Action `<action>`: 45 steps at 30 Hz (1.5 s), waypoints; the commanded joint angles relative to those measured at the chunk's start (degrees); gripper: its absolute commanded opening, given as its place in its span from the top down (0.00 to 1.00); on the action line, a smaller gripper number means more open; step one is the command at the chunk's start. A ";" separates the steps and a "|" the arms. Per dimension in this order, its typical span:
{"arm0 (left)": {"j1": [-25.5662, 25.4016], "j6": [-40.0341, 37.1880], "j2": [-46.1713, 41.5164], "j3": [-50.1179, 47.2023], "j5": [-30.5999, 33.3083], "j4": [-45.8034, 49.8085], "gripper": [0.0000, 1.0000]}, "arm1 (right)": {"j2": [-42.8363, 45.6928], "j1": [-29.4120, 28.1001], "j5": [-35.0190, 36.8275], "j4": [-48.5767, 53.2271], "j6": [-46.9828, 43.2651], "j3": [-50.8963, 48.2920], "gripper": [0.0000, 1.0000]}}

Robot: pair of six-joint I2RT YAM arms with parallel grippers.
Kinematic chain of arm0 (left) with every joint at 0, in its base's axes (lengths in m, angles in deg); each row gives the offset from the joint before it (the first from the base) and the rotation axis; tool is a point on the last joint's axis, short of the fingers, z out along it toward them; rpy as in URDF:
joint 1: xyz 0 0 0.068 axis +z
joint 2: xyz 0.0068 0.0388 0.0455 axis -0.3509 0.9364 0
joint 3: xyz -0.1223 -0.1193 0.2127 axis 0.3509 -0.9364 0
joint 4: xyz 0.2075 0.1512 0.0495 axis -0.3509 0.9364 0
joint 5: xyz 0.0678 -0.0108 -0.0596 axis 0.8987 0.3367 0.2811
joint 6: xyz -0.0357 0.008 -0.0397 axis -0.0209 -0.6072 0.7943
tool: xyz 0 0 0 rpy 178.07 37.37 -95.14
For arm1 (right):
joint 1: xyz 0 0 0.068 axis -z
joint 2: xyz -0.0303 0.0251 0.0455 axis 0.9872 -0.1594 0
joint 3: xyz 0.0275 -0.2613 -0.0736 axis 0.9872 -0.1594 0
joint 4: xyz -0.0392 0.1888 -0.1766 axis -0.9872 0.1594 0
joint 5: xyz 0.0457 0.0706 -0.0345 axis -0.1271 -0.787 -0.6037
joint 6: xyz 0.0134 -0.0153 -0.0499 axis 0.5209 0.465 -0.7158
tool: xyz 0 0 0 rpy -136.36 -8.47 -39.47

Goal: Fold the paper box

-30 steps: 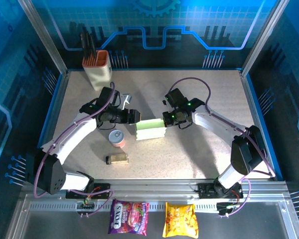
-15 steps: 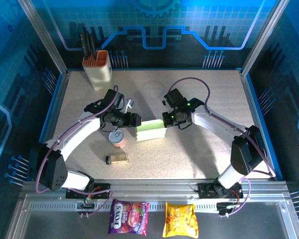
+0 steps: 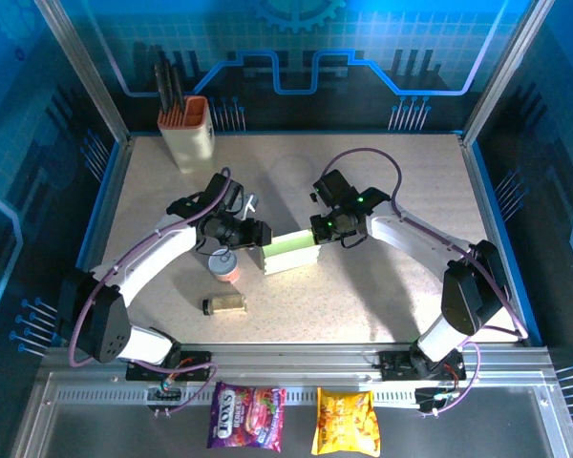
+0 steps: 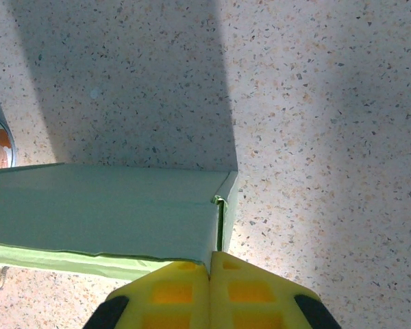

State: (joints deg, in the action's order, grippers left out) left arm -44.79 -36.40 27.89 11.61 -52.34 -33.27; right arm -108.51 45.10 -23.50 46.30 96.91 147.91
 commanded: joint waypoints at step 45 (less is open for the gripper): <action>-4.00 4.33 2.35 -0.88 2.64 3.09 0.88 | -1.63 -1.72 1.19 1.91 1.50 -0.47 0.97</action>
State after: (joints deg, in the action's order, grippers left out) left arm -47.41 -32.35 28.70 11.61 -50.26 -31.02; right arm -109.39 44.71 -22.21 46.30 97.50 148.68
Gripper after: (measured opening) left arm 0.122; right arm 0.059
